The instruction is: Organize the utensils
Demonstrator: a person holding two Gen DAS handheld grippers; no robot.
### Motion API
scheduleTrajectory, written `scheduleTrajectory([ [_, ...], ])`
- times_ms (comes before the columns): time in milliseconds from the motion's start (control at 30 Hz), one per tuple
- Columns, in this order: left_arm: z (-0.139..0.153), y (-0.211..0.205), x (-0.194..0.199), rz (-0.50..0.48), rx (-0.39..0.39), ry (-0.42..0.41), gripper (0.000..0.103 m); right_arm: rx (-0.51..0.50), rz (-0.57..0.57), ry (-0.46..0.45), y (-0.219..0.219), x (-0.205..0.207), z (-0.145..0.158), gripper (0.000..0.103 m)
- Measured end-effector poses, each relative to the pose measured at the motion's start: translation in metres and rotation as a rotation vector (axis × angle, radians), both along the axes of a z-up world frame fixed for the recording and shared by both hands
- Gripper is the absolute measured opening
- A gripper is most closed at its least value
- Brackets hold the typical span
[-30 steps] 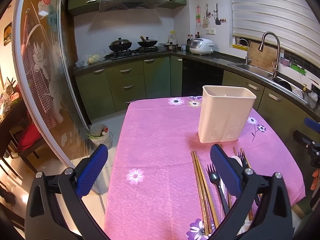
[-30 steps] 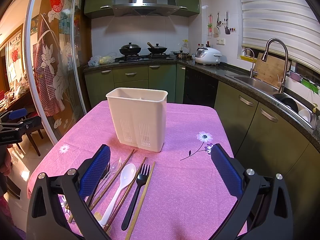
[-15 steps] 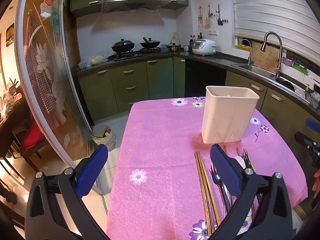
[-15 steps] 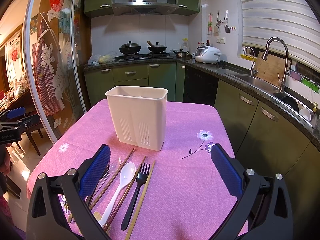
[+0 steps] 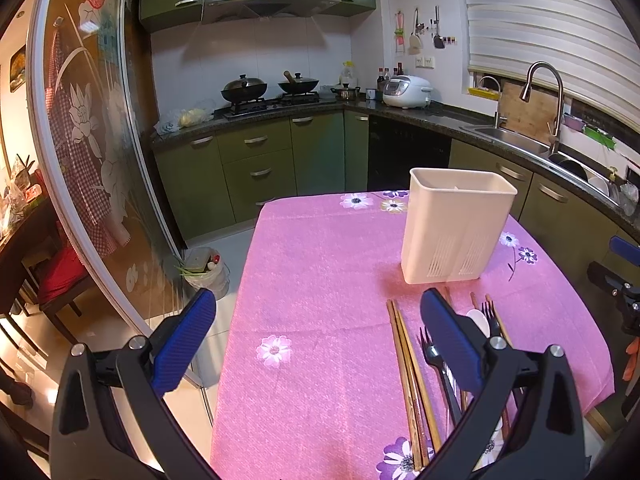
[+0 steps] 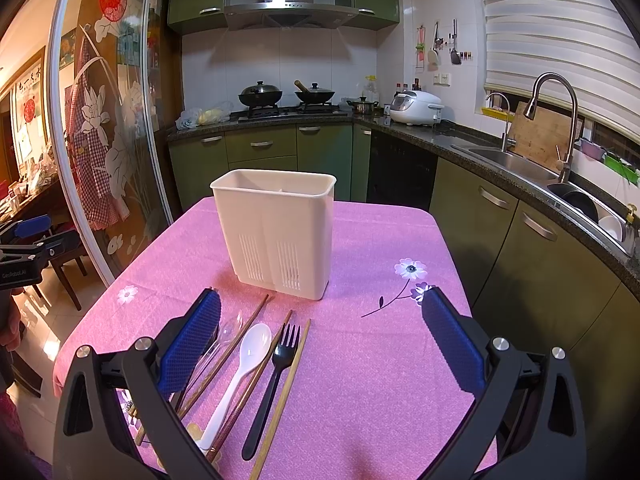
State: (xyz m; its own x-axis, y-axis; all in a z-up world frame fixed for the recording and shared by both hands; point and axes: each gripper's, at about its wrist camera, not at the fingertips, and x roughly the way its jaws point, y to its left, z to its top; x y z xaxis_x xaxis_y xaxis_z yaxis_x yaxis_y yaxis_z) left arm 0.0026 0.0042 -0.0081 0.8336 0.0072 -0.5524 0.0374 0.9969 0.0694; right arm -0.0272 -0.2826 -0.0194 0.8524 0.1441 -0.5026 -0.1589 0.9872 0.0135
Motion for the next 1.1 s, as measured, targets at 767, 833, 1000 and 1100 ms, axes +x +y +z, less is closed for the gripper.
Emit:
scheduleTrajectory([
  [767,-0.004,-0.001,0.001,-0.009,-0.005,0.019,0.097,-0.001,0.0,0.01,0.002,0.008,-0.014,0.099],
  [833,-0.005,-0.002,0.002,-0.009,-0.002,0.022,0.097,-0.002,0.0,0.011,0.002,0.008,-0.014,0.099],
  [1000,-0.011,-0.004,0.011,-0.02,-0.036,0.086,0.097,-0.002,0.019,0.037,0.001,0.015,-0.014,0.099],
  [1100,-0.015,-0.006,0.019,-0.031,-0.058,0.138,0.097,0.02,0.043,0.089,-0.002,0.026,-0.018,0.099],
])
